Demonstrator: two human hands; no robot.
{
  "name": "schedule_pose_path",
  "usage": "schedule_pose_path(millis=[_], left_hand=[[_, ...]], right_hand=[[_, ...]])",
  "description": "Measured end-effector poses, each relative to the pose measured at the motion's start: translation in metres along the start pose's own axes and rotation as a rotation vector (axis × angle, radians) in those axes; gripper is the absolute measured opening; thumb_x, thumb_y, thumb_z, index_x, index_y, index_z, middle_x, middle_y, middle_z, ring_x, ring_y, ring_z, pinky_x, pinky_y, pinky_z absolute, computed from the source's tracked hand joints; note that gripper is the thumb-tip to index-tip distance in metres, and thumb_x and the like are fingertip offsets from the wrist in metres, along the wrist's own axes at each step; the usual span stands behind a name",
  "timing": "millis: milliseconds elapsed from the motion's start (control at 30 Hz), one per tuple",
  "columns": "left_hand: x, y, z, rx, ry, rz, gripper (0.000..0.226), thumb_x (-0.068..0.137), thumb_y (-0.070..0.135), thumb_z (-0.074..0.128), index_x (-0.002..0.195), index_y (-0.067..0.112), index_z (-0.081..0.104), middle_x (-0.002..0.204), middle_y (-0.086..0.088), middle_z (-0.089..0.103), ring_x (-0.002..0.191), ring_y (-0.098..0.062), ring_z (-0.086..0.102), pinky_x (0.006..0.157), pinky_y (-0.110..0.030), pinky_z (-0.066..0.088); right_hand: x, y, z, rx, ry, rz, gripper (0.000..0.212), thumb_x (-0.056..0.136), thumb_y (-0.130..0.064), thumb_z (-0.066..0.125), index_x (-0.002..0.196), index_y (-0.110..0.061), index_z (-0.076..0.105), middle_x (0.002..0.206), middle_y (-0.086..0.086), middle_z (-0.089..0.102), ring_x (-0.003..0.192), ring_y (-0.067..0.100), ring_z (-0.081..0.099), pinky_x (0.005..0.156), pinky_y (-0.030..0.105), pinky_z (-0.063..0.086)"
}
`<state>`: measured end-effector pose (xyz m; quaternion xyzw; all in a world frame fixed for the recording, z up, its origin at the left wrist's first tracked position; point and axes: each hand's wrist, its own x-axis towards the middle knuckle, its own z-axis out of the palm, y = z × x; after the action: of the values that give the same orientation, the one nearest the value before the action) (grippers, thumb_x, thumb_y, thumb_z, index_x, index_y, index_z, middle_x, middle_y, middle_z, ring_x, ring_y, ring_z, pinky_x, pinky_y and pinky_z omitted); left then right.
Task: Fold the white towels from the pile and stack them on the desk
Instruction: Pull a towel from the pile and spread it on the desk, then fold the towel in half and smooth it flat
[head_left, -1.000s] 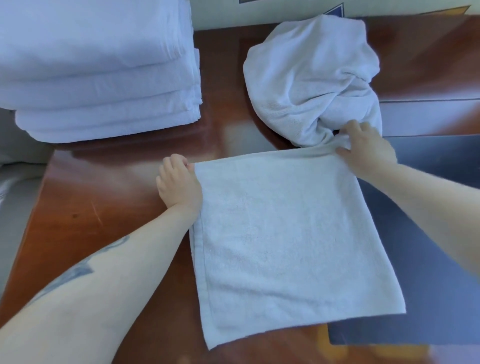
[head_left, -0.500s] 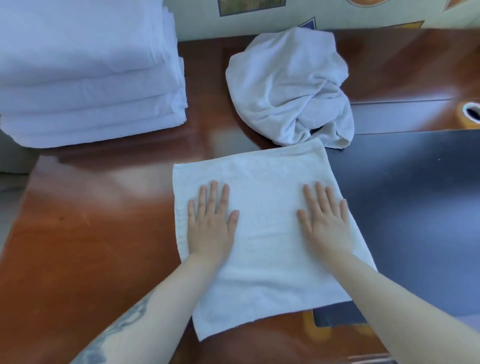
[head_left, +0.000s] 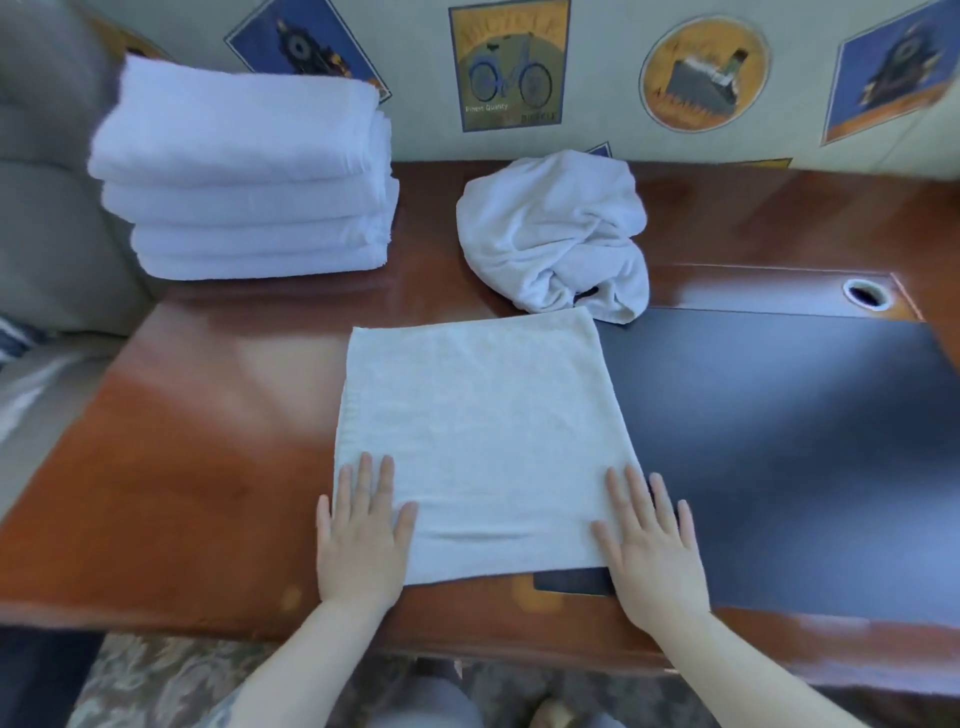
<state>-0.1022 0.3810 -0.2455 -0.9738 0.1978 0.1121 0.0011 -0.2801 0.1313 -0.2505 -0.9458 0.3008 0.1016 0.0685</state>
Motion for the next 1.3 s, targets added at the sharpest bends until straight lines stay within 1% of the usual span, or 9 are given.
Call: schedule_pose_path(millis=[67,167,267,333,400,600,833,1000,1300], left_hand=[[-0.008,-0.001,-0.001,-0.061,-0.015,-0.108,0.067,0.099,0.059,0.004,0.155,0.027,-0.012,0.163,0.002,-0.015,0.151,-0.019,-0.009,0.122,-0.040,0.004],[-0.025,0.007,-0.010,-0.339,0.106,-0.309,0.062,0.100,0.046,0.043,0.153,0.018,0.026,0.161,-0.008,0.021,0.146,-0.028,0.019,0.116,-0.045,0.023],[-0.039,0.013,-0.020,-0.720,0.214,-0.636,0.057,0.086,0.026,0.069,0.137,0.011,0.047,0.138,-0.014,0.046,0.123,-0.036,0.043,0.096,-0.050,0.044],[-0.045,0.014,-0.025,-1.051,0.197,-0.818,0.033,0.081,0.018,0.074,0.110,0.008,0.061,0.111,-0.013,0.058,0.107,-0.038,0.056,0.082,-0.044,0.050],[-0.052,0.014,-0.026,-1.239,0.161,-0.866,0.016,0.080,0.016,0.074,0.083,0.007,0.061,0.080,-0.006,0.059,0.084,-0.035,0.061,0.069,-0.037,0.048],[-0.068,0.031,-0.029,-1.413,0.174,-0.943,0.019,0.088,0.013,0.066,0.101,0.000,0.062,0.104,-0.017,0.064,0.092,-0.036,0.061,0.083,-0.043,0.053],[-0.098,0.060,-0.032,-2.285,0.140,-1.163,0.034,0.098,0.016,0.054,0.131,0.008,0.052,0.124,-0.009,0.063,0.112,-0.028,0.061,0.100,-0.040,0.047],[-0.108,0.094,-0.029,-2.318,-0.088,-1.048,0.042,0.093,0.030,0.066,0.127,0.007,0.057,0.129,-0.010,0.061,0.120,-0.029,0.058,0.107,-0.040,0.044],[-0.124,0.091,-0.014,-2.215,-0.135,-1.119,0.035,0.101,0.013,0.052,0.133,-0.003,0.049,0.136,-0.020,0.055,0.129,-0.035,0.050,0.110,-0.046,0.040]], right_hand=[[-0.003,-0.001,-0.006,0.081,-0.016,0.091,0.071,0.095,-0.060,-0.008,0.152,-0.022,-0.022,0.160,-0.004,-0.022,0.150,0.019,-0.012,0.122,0.040,0.000],[-0.010,-0.015,-0.017,0.334,0.086,0.273,0.074,0.098,-0.050,0.041,0.156,-0.014,0.011,0.162,0.005,0.018,0.148,0.024,0.016,0.119,0.041,0.021],[-0.015,-0.021,-0.026,0.686,0.120,0.448,0.068,0.086,-0.031,0.067,0.144,-0.014,0.037,0.135,0.007,0.052,0.121,0.029,0.050,0.093,0.043,0.046],[-0.015,-0.020,-0.034,0.948,0.016,0.571,0.049,0.082,-0.023,0.066,0.127,-0.011,0.051,0.105,0.004,0.060,0.089,0.023,0.058,0.071,0.035,0.049],[-0.014,-0.019,-0.038,1.159,-0.018,0.656,0.027,0.082,-0.018,0.064,0.107,-0.007,0.062,0.088,0.004,0.061,0.073,0.020,0.055,0.067,0.035,0.048],[-0.026,-0.028,-0.040,2.110,-0.054,0.819,0.030,0.095,-0.009,0.053,0.125,-0.011,0.051,0.111,0.010,0.063,0.090,0.027,0.063,0.086,0.042,0.053],[-0.060,-0.037,-0.036,2.193,-0.002,0.997,0.027,0.093,-0.019,0.059,0.119,-0.016,0.050,0.122,0.009,0.061,0.097,0.026,0.060,0.092,0.039,0.050],[-0.064,-0.041,-0.042,2.185,-0.163,0.875,0.036,0.091,-0.018,0.068,0.121,-0.015,0.049,0.129,0.009,0.055,0.126,0.032,0.051,0.107,0.046,0.042],[-0.086,-0.029,-0.037,2.103,-0.141,0.952,0.037,0.102,-0.004,0.045,0.139,-0.010,0.042,0.136,0.017,0.054,0.124,0.038,0.053,0.107,0.052,0.041]])
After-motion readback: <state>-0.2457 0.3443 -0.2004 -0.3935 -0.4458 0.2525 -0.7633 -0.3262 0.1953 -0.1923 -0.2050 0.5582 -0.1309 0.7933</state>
